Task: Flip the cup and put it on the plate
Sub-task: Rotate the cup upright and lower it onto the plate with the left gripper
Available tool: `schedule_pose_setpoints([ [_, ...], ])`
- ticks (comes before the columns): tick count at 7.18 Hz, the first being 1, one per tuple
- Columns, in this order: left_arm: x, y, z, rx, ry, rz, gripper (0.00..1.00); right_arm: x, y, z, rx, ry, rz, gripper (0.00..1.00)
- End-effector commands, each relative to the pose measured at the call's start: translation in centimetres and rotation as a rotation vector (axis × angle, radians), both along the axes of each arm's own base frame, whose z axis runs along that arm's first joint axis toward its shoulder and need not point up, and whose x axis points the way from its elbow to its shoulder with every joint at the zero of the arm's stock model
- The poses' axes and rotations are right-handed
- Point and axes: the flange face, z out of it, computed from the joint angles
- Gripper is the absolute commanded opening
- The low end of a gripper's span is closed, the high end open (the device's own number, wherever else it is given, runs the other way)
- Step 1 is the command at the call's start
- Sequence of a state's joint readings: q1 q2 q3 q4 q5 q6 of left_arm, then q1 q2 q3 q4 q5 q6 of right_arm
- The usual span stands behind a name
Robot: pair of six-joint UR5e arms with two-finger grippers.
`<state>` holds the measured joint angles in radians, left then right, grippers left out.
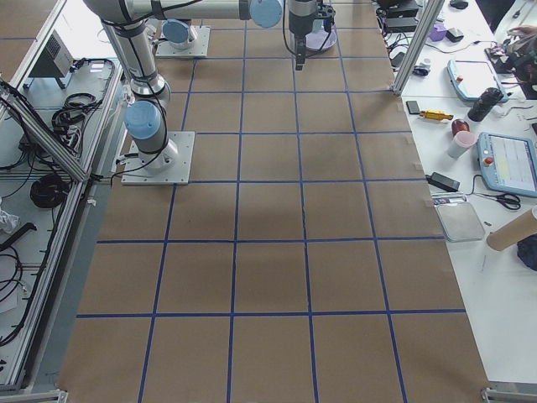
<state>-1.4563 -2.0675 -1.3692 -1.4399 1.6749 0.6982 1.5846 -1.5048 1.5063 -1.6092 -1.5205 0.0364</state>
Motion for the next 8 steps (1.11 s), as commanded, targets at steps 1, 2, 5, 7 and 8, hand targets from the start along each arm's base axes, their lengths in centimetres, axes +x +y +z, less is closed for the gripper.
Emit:
schedule_pose_setpoints([
  [1, -0.5, -0.6, -1.9, 0.006, -0.008, -0.004, 0.00, 0.0, 0.0, 0.0, 0.000, 0.001, 0.000, 1.00],
  [2, -0.5, -0.8, -2.4, 0.012, -0.008, -0.002, 0.00, 0.0, 0.0, 0.0, 0.000, 0.001, 0.000, 1.00],
  [5, -0.5, -1.0, -3.9, 0.013, -0.009, 0.004, 0.00, 0.0, 0.0, 0.0, 0.000, 0.000, 0.000, 1.00],
  [7, -0.6, -1.0, -4.5, 0.022, -0.010, 0.006, 0.00, 0.0, 0.0, 0.0, 0.000, 0.001, 0.000, 1.00],
  [8, -0.6, -1.1, -4.6, 0.022, -0.010, 0.006, 0.21, 0.0, 0.0, 0.0, 0.000, 0.001, 0.001, 1.00],
])
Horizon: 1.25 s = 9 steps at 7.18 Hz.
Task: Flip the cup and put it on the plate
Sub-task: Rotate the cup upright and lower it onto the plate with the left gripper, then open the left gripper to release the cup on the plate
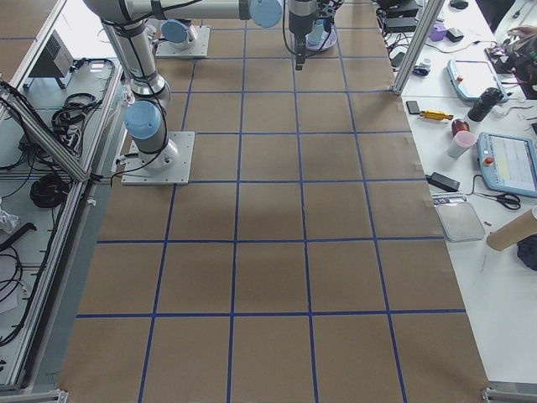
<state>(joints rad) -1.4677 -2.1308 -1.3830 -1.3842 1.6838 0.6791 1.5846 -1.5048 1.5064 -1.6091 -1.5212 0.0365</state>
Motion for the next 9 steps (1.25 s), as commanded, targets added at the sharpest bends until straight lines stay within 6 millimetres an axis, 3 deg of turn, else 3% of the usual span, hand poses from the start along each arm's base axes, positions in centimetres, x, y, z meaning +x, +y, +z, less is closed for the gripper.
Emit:
schedule_pose_setpoints([
  [1, 0.0, -0.1, -0.3, 0.003, 0.000, 0.001, 0.67, 0.0, 0.0, 0.0, 0.000, -0.001, 0.000, 1.00],
  [2, 0.0, 0.1, 0.7, -0.008, -0.002, 0.004, 0.87, 0.0, 0.0, 0.0, 0.001, 0.001, 0.001, 1.00],
  [3, -0.2, 0.5, 2.7, -0.031, -0.008, 0.023, 0.88, 0.0, 0.0, 0.0, 0.000, -0.001, 0.000, 1.00],
  [5, -0.8, 3.0, 9.5, -0.072, -0.014, 0.123, 0.88, 0.0, 0.0, 0.0, 0.000, 0.001, 0.000, 1.00],
  [7, -2.2, 6.8, 16.2, -0.127, 0.025, 0.309, 0.88, 0.0, 0.0, 0.0, 0.000, 0.001, 0.000, 1.00],
  [8, -2.5, 9.8, 19.1, -0.120, 0.014, 0.397, 0.88, 0.0, 0.0, 0.0, 0.000, -0.001, 0.001, 1.00],
  [9, -2.8, 11.9, 20.6, -0.141, 0.008, 0.465, 0.88, 0.0, 0.0, 0.0, 0.000, 0.001, 0.001, 1.00],
])
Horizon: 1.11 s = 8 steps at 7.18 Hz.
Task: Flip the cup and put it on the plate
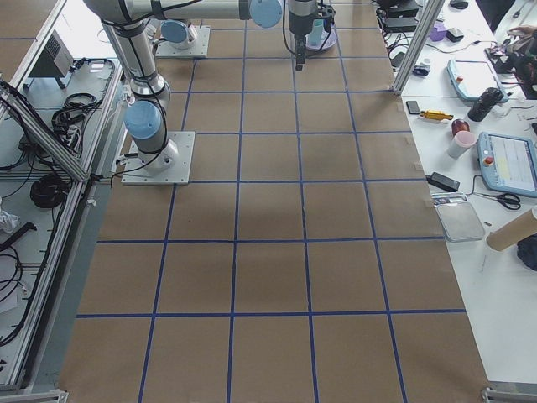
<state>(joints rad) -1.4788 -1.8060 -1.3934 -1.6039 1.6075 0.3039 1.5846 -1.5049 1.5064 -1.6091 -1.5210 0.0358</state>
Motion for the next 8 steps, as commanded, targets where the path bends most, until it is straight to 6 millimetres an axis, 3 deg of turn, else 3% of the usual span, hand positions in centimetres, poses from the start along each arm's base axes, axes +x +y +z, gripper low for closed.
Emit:
schedule_pose_setpoints([
  [1, -0.9, 5.1, 3.1, -0.027, -0.002, 0.160, 0.88, 0.0, 0.0, 0.0, 0.000, 0.001, -0.001, 1.00],
  [3, -3.1, 9.4, 4.6, -0.061, -0.010, 0.235, 0.88, 0.0, 0.0, 0.0, 0.000, -0.001, 0.001, 1.00],
  [4, -3.6, 10.5, 4.8, -0.067, -0.013, 0.264, 0.88, 0.0, 0.0, 0.0, 0.000, -0.001, -0.001, 1.00],
  [8, -4.9, 9.9, 5.2, -0.122, 0.035, 0.318, 0.94, 0.0, 0.0, 0.0, 0.002, -0.001, -0.001, 1.00],
])
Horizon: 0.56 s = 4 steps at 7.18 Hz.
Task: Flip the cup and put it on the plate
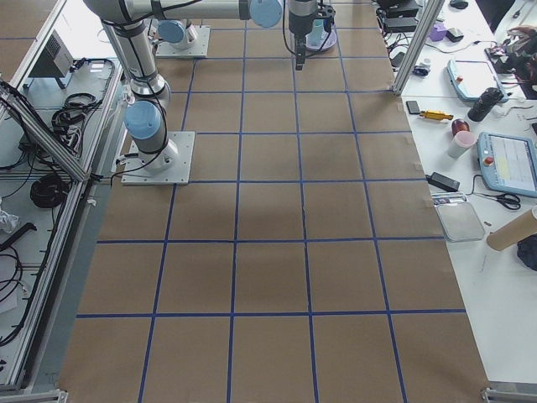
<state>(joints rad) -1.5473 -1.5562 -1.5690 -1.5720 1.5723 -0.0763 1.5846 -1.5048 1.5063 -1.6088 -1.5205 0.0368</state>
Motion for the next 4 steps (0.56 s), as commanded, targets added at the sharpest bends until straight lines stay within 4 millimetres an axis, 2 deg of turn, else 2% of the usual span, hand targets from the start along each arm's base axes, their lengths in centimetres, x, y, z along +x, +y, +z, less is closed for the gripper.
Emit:
schedule_pose_setpoints([
  [1, -0.21, -0.06, 0.31, -0.017, 0.018, 0.004, 1.00, -0.01, 0.00, 0.00, 0.000, 0.001, 0.001, 1.00],
  [4, -0.16, -0.16, 0.16, -0.014, 0.013, 0.001, 1.00, -0.01, 0.00, 0.00, 0.000, 0.001, 0.001, 1.00],
])
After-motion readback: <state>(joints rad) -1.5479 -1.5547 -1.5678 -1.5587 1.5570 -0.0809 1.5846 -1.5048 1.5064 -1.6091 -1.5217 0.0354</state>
